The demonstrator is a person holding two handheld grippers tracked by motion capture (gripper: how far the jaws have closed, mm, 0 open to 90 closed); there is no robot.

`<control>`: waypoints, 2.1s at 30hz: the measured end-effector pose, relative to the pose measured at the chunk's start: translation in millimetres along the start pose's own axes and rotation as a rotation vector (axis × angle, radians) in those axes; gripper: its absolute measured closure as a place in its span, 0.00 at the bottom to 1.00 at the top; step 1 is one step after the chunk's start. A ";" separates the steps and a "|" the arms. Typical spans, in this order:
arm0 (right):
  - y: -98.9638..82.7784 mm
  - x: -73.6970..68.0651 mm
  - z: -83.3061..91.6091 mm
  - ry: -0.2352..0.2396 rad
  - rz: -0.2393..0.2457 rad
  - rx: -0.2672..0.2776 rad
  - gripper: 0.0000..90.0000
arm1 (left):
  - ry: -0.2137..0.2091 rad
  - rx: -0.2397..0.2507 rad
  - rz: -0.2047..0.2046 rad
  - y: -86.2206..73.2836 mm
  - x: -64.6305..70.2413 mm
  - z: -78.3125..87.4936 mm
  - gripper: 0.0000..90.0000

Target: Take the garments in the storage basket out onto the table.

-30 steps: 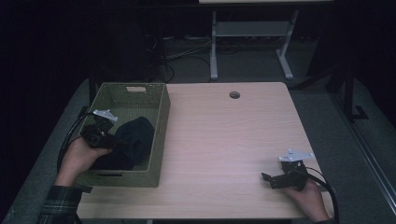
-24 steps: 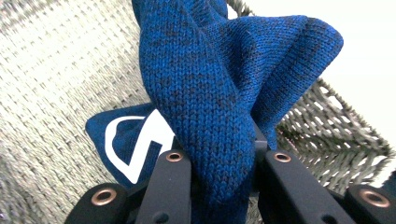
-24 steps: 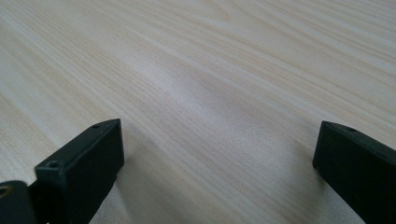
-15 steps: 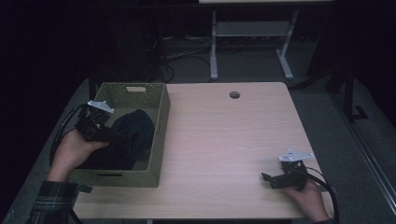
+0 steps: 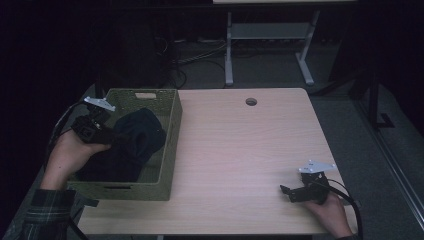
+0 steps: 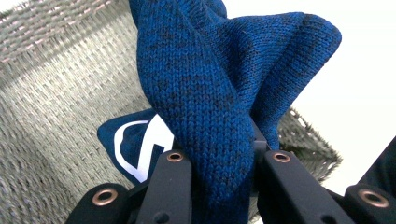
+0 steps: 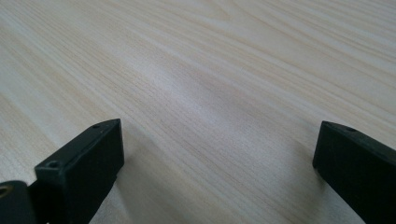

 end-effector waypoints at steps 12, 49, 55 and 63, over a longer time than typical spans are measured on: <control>0.0 0.1 0.0 -0.001 0.000 0.000 0.02 | 0.019 0.033 -0.014 22.7 4.5 22.6 0.87; -0.2 0.1 0.1 -0.001 -0.001 -0.001 0.02 | -0.001 0.106 -0.158 112.7 55.4 51.5 0.88; -0.2 0.0 0.1 -0.001 -0.002 -0.002 0.02 | -0.020 0.108 -0.176 123.6 65.3 50.5 0.88; -0.2 -0.1 0.1 -0.001 -0.002 -0.002 0.02 | -0.046 0.113 -0.208 141.7 79.9 51.1 0.88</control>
Point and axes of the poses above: each handheld gripper's, and its own axes: z roughly backward along the jaws, y roughly out of its top, x roughly to its right, the point moved 10 cm from there along -z, roughly forward along the jaws, and after that the axes turned 5 degrees about y, right-handed, at the moved point
